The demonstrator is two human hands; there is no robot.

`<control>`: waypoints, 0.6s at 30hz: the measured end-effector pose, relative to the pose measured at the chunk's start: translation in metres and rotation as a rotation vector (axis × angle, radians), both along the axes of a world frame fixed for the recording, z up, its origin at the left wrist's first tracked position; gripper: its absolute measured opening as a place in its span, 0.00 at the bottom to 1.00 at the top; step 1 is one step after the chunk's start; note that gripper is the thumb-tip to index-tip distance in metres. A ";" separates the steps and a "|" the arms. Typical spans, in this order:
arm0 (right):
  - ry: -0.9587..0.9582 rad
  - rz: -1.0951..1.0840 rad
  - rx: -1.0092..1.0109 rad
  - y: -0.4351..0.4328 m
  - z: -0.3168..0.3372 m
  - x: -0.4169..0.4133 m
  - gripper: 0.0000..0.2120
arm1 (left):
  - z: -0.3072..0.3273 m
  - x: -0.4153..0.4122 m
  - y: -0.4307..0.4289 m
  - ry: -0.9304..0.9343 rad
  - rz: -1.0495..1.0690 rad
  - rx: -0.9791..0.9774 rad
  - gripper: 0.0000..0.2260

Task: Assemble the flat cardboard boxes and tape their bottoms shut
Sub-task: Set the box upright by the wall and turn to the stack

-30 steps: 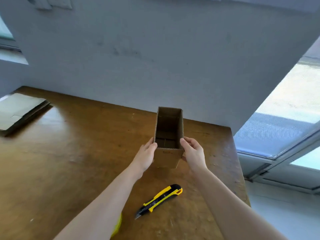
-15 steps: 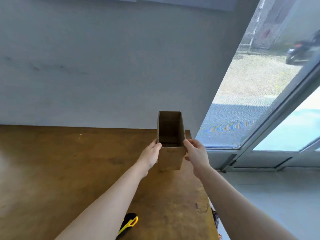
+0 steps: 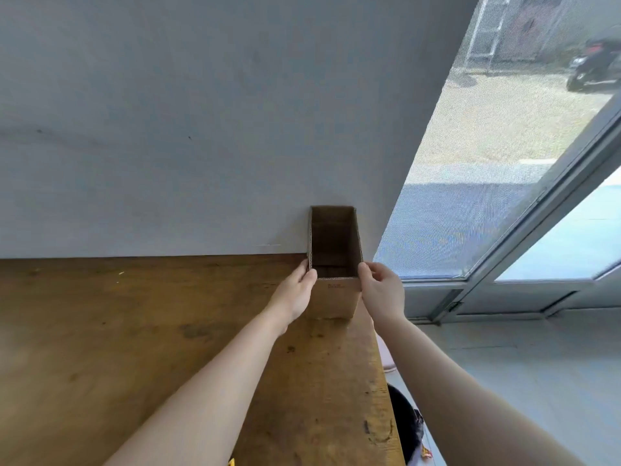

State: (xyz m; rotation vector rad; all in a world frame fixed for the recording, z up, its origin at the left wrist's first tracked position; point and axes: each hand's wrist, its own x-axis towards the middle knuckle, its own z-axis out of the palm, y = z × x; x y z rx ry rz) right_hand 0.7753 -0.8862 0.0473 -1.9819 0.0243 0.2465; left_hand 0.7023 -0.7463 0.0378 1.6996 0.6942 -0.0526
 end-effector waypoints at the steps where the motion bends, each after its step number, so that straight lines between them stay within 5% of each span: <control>1: -0.008 0.005 -0.025 0.000 0.000 0.001 0.11 | 0.002 0.000 0.000 0.001 -0.011 0.008 0.23; 6: -0.072 0.105 -0.219 -0.003 0.003 0.001 0.16 | 0.013 -0.009 -0.003 0.085 -0.111 0.245 0.26; 11: -0.404 0.195 -0.481 0.003 0.019 -0.014 0.21 | 0.019 -0.047 0.021 0.177 -0.177 0.542 0.28; 18: -0.608 0.579 -0.636 0.049 0.053 -0.081 0.22 | 0.048 -0.146 0.070 0.336 -0.098 0.947 0.24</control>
